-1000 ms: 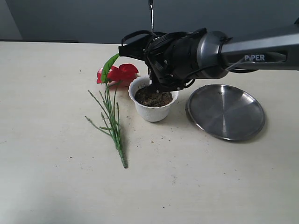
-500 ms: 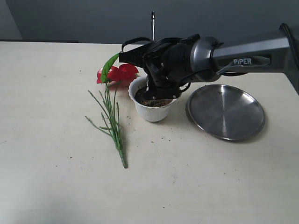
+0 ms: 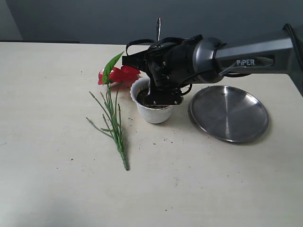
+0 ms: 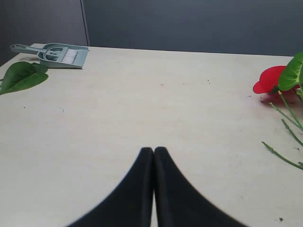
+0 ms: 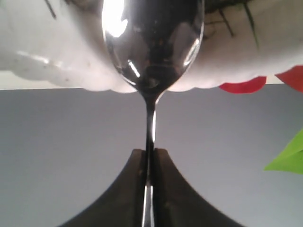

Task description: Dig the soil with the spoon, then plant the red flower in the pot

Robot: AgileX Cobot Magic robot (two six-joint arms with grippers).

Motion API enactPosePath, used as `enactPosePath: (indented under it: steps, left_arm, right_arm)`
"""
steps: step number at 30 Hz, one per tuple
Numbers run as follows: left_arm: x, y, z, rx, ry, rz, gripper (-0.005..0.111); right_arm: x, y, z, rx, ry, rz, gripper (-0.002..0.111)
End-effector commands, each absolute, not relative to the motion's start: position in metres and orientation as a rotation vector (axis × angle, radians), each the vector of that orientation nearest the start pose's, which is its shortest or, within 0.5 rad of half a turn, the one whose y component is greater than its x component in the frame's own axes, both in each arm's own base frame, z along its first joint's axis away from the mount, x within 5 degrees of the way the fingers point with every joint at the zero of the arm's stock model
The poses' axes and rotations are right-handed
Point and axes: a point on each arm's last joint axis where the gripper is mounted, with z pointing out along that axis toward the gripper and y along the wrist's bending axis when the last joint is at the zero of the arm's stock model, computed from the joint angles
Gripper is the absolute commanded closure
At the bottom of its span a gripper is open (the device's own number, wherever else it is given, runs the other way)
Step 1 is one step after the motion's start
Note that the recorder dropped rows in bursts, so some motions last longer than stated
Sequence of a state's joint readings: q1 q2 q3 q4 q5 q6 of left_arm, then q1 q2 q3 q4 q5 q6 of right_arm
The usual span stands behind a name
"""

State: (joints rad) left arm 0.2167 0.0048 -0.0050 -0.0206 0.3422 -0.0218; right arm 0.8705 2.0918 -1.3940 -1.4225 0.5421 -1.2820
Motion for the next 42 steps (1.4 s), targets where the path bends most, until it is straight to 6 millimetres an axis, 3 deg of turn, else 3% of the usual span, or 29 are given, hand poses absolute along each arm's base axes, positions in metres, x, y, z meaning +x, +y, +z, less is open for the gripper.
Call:
enactPosePath:
  steps: [1,7,14,27,32,37,42]
  left_arm:
    - [0.053,0.011,0.183,-0.23,1.806,0.118,0.107]
    - [0.053,0.011,0.183,-0.23,1.806,0.118,0.107]
    - [0.053,0.011,0.183,-0.23,1.806,0.118,0.107]
    - [0.053,0.011,0.183,-0.23,1.806,0.118,0.107]
    - [0.053,0.011,0.183,-0.23,1.806,0.118,0.107]
    - [0.053,0.011,0.183,-0.23,1.806,0.118,0.107]
    - [0.053,0.011,0.183,-0.23,1.806,0.118,0.107]
  right_arm:
    - [0.325,0.313,0.172,-2.676,-0.285,-1.427,0.109]
    - [0.311,0.305,0.168,-2.708,-0.332,-1.398,0.109]
    - [0.307,0.309,0.176,-2.66,-0.359,-1.398,0.109]
    - [0.309,0.304,0.208,-2.574,-0.419,-1.538,0.109]
    - [0.315,0.302,0.206,-2.567,-0.444,-1.552,0.109]
    - [0.33,0.313,0.2,-2.55,-0.393,-1.559,0.109]
    - [0.33,0.315,0.179,-2.604,-0.379,-1.495,0.109]
